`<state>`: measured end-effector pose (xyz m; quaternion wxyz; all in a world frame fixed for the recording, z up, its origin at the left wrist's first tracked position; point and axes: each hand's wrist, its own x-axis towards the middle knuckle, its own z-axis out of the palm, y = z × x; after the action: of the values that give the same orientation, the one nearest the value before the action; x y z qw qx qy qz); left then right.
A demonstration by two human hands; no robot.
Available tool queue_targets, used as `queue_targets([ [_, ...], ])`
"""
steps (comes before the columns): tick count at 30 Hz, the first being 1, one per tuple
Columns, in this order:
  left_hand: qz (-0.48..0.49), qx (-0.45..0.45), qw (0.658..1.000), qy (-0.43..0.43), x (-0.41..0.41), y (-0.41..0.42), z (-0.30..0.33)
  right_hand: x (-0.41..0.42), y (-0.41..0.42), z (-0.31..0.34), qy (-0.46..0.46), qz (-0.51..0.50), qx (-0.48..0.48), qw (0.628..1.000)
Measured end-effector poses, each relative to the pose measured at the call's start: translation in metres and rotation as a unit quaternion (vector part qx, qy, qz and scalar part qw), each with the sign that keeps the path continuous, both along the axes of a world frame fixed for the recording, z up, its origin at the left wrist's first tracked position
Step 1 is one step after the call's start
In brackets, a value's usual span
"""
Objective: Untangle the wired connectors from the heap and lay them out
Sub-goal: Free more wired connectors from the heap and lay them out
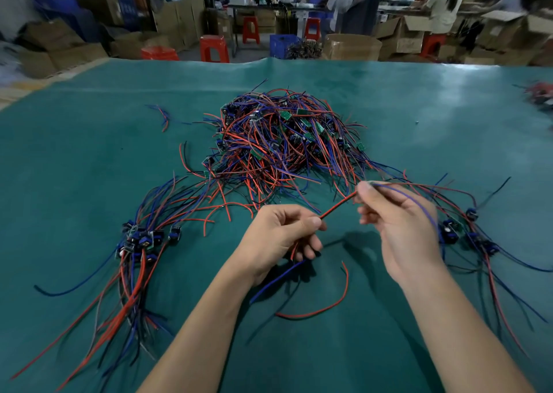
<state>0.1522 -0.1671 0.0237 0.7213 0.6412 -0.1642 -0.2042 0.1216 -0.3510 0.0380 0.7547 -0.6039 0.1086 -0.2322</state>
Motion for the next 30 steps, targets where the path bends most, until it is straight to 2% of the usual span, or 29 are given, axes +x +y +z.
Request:
queue_targets([
  [4,-0.008,0.008,1.000,-0.006,0.000,0.000,0.000,-0.002,-0.013,0.013,-0.008,-0.054,0.136,0.989],
  [12,0.043,-0.003,0.999,-0.013,0.001,-0.001,-0.001,-0.009,-0.049,0.022,-0.012,-0.118,0.313,0.942],
  [15,0.048,-0.012,0.999,-0.006,0.002,-0.001,-0.002,-0.011,-0.047,0.021,0.001,-0.108,0.290,0.951],
  [20,0.050,-0.021,0.998,0.007,0.003,-0.001,-0.002,-0.009,-0.021,0.023,0.017,-0.027,0.224,0.974],
  [26,0.049,-0.023,0.998,0.010,0.005,0.000,-0.004,-0.015,0.019,0.033,0.051,0.074,0.041,0.995],
  [30,0.040,-0.029,0.999,0.008,0.005,0.000,-0.004,-0.013,0.049,0.048,0.047,0.105,-0.013,0.993],
])
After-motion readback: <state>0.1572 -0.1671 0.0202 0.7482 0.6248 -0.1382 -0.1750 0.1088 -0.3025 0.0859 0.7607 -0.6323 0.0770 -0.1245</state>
